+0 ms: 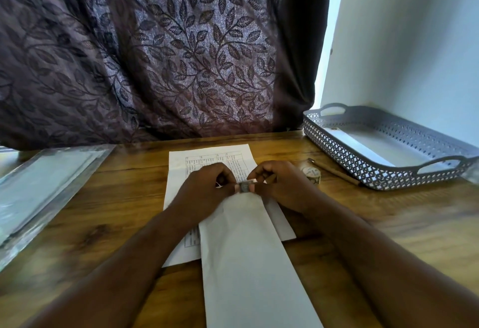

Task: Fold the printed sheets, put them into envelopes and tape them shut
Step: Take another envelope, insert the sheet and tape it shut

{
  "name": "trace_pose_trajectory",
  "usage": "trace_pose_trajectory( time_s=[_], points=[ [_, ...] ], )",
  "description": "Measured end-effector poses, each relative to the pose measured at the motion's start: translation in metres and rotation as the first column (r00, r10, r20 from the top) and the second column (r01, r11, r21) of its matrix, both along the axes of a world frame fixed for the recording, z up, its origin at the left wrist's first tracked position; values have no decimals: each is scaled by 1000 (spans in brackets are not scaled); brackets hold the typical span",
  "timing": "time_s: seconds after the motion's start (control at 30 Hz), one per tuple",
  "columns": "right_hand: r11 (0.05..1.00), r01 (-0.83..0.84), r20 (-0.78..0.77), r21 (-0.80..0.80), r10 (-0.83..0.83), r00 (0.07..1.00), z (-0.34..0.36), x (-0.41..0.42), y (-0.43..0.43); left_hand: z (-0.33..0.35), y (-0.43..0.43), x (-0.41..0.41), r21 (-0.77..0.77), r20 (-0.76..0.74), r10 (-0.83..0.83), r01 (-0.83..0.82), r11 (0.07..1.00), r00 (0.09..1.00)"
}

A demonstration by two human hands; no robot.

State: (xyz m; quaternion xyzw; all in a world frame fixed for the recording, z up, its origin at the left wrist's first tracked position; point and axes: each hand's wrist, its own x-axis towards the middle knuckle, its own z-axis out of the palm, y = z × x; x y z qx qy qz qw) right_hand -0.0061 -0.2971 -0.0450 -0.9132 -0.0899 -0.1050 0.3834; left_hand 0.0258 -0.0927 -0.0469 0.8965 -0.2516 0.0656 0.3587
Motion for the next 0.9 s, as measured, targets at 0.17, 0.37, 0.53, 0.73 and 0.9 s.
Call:
trace_pose_trajectory(
  time_s=[0.17, 0.37, 0.53, 0.73, 0.9],
  points=[
    [998, -54, 39, 40, 52, 998, 6, -3, 1, 9, 1, -2, -43, -35, 23, -24, 999, 999],
    [993, -90, -8, -73, 89, 996, 9, -3, 3, 14, 0, -7, -33, -46, 30, -32, 999, 998],
    [992, -42, -3, 119, 42, 999, 10, -3, 2, 23, 3, -13, -226, -147, 45, -78, 971, 988],
    [897, 151, -55, 415, -141, 988, 13, -3, -3, 30, 8, -30, -608, -550, -196, -229, 760, 812],
    [841, 257, -61, 476, -260, 964, 20, -6, -10, 35, -3, -44, -674, -609, -361, -222, 704, 706]
  ],
)
